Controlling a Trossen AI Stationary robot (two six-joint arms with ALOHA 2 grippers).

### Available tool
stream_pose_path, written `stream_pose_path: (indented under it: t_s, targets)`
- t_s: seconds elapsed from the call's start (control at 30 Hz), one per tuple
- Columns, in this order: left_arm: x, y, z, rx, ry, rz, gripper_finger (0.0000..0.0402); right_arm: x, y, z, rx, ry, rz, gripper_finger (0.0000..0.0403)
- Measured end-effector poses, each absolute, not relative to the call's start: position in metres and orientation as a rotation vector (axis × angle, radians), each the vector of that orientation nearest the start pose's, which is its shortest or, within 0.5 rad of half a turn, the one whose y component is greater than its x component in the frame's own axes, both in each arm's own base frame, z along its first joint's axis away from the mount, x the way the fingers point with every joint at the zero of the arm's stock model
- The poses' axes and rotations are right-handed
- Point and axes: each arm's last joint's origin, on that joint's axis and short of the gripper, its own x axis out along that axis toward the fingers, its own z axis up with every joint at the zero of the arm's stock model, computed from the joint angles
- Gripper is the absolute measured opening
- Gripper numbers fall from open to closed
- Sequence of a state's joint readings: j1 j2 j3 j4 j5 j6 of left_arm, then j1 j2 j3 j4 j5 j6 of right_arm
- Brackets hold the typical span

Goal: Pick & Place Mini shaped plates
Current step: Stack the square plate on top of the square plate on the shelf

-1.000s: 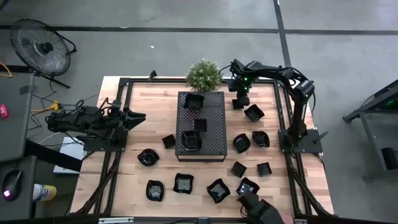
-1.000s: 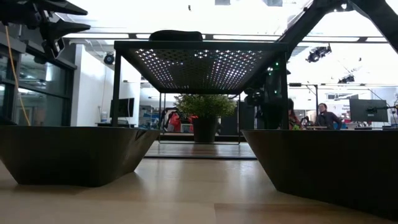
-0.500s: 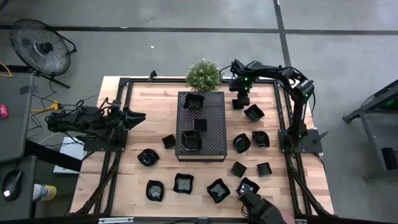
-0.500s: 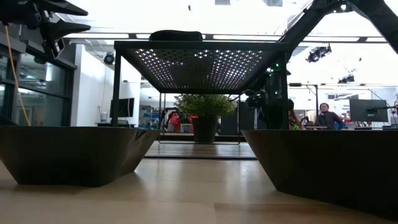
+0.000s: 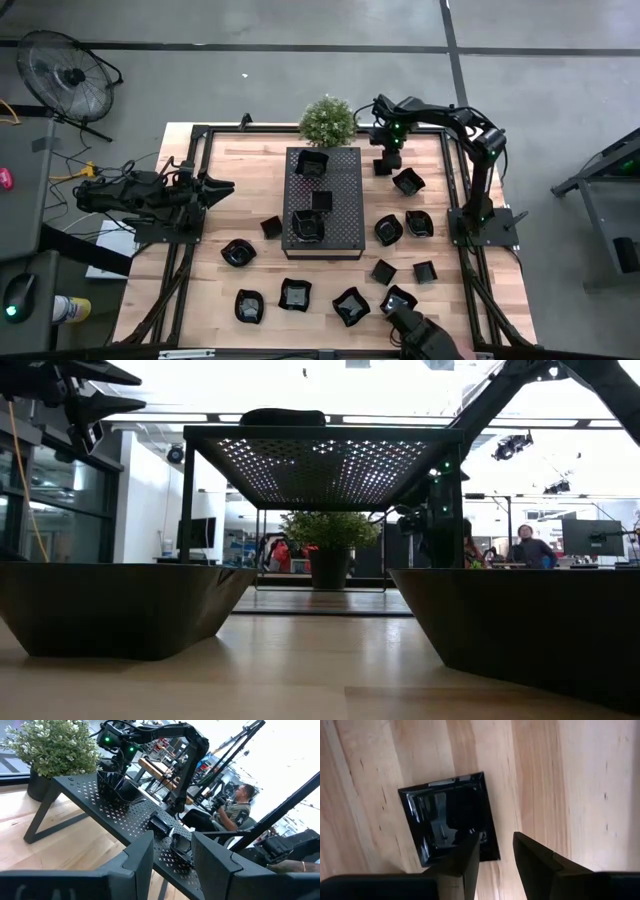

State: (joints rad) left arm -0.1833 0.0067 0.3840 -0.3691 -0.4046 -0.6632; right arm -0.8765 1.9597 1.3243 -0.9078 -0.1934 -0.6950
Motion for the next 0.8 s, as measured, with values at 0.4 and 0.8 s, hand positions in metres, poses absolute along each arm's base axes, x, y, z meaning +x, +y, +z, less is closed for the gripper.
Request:
stream_pose_path:
  t_s: [0.4,0.8]
  targets:
    - [0.057,0.001,0.251,-0.659,-0.075,0.220,0.0131,0.214,-0.275,0.178,0.435,1.331,-0.228,0.0114]
    - [0.057,0.001,0.247,-0.642,-0.036,0.230,0.0131,0.206,-0.272,0.175,0.907,1.318,-0.565,0.0114]
